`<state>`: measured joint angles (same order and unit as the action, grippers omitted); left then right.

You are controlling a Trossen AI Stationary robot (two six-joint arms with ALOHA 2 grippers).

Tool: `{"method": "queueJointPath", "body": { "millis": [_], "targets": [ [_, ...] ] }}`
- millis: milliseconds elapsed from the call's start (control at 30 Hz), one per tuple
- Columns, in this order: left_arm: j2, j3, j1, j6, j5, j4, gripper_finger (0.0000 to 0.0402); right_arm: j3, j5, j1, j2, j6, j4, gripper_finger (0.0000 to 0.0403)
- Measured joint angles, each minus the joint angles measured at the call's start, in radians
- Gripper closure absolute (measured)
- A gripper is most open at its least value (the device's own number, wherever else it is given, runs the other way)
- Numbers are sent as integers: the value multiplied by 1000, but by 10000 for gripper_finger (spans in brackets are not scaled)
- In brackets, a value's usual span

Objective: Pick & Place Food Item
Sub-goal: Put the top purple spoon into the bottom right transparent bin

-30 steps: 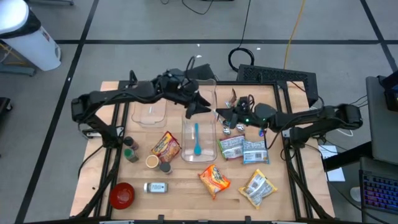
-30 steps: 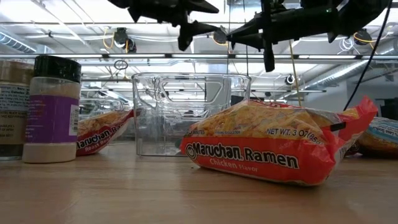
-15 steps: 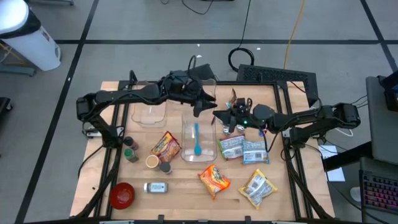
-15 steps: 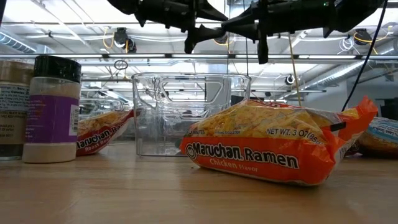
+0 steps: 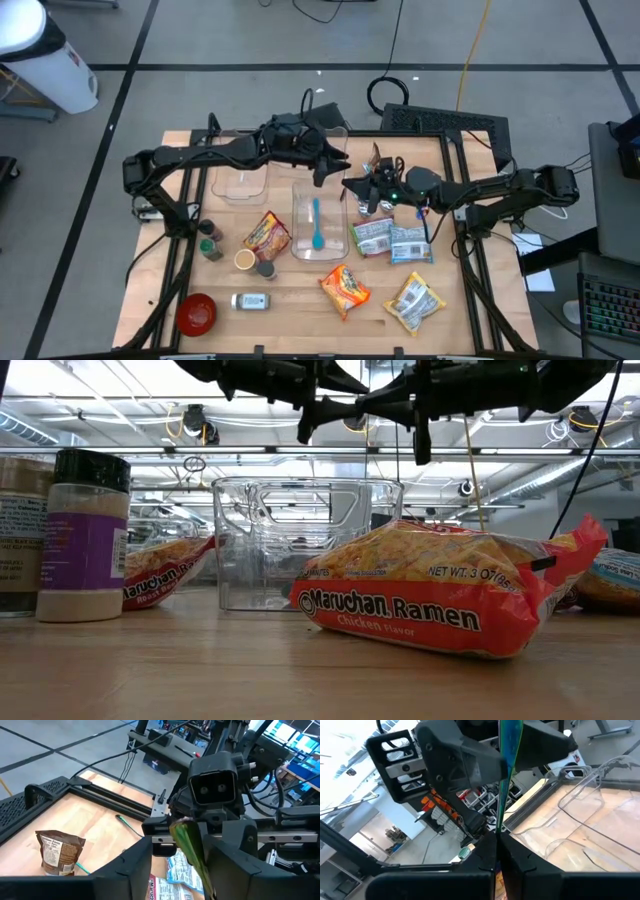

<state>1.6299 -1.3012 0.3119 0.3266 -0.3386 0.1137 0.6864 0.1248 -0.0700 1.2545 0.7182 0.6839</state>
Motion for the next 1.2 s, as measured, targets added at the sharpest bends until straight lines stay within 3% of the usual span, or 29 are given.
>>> {"method": "queueJointPath", "body": {
  "millis": [333, 500, 733, 1033, 1200],
  "targets": [
    [0, 0, -14, 36, -16, 0, 364, -1, -2, -1, 0, -5, -24, 402],
    [0, 0, -16, 59, -17, -8, 364, -1, -17, -1, 0, 1, -26, 402],
    [-2, 0, -21, 106, -11, -21, 394, -2, -28, -1, 0, 8, -6, 385],
    [-5, 0, -21, 138, -56, -38, 397, -3, -84, 0, 0, 26, 9, 294],
    [-55, 2, -14, 126, -22, -156, 398, -1, -102, -36, -22, 25, 20, 240]
  ]
}}
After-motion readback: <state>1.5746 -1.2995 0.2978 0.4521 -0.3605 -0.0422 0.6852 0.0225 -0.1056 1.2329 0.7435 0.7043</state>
